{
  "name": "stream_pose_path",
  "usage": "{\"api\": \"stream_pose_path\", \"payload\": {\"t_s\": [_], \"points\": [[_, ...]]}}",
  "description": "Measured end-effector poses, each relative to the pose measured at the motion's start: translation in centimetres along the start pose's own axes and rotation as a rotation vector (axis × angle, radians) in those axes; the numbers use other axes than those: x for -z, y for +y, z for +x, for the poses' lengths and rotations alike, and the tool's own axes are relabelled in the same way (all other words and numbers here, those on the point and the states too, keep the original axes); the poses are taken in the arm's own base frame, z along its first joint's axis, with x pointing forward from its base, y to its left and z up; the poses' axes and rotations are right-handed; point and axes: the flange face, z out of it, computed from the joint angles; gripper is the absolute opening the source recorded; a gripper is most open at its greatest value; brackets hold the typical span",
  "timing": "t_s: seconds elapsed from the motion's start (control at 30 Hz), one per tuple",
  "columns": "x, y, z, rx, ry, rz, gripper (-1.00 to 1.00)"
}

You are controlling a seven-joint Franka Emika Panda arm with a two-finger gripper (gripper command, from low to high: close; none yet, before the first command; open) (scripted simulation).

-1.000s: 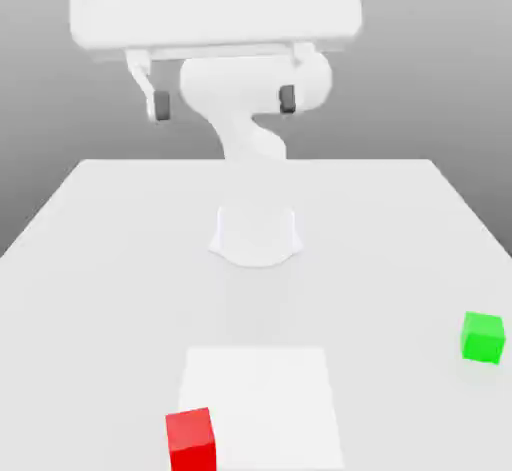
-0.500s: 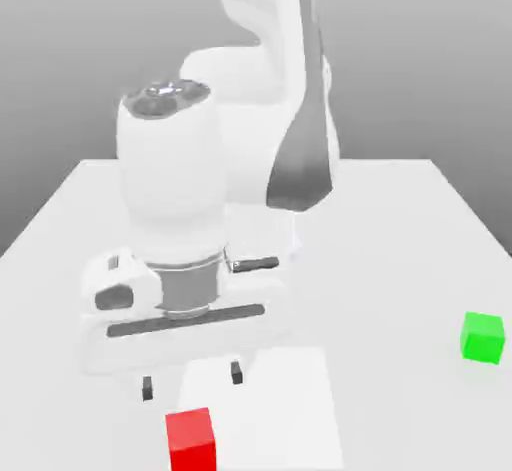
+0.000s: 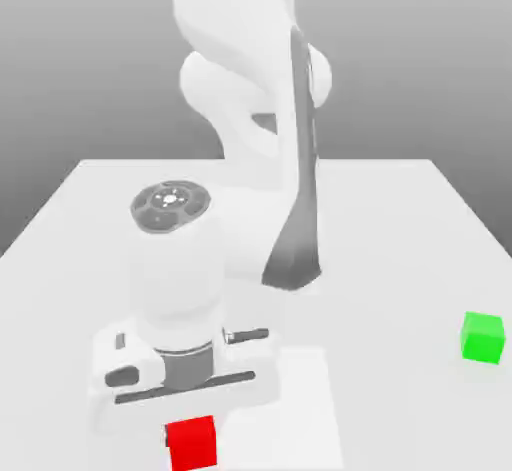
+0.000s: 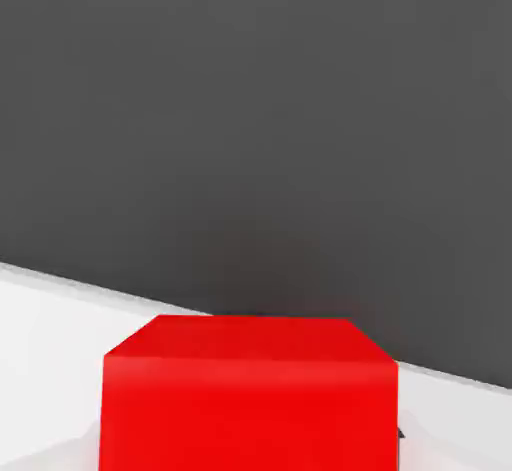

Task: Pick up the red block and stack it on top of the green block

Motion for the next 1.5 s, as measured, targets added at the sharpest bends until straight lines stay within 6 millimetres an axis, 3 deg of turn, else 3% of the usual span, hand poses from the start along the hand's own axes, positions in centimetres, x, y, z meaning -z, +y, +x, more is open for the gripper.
{"api": "stream_pose_path", "payload": {"t_s": [0.1,0.37,0.57,0.8,1.0,1.2,1.3,1.43,1.47,1.5], "points": [[1.6,-2.2,-1.4,0.133,0.001,-0.002,-1.0],[2.8,-10.7,-7.7,0.677,0.006,-0.009,-1.0],[3.6,-16.0,-13.7,1.091,0.008,-0.012,-1.0],[4.3,-20.8,-21.7,1.581,0.008,-0.013,-1.0],[4.8,-23.7,-29.5,2.006,0.005,-0.01,-1.0],[5.1,-24.9,-37.2,2.426,-0.001,-0.003,-1.0],[3.4,-25.1,-38.0,2.491,0.001,0.0,-1.0],[-0.7,-25.0,-38.0,2.497,-0.001,-0.001,-1.0],[-1.2,-25.0,-38.0,2.497,-0.001,-0.001,1.0],[-1.2,-25.0,-38.0,2.497,-0.001,-0.001,1.0]]}}
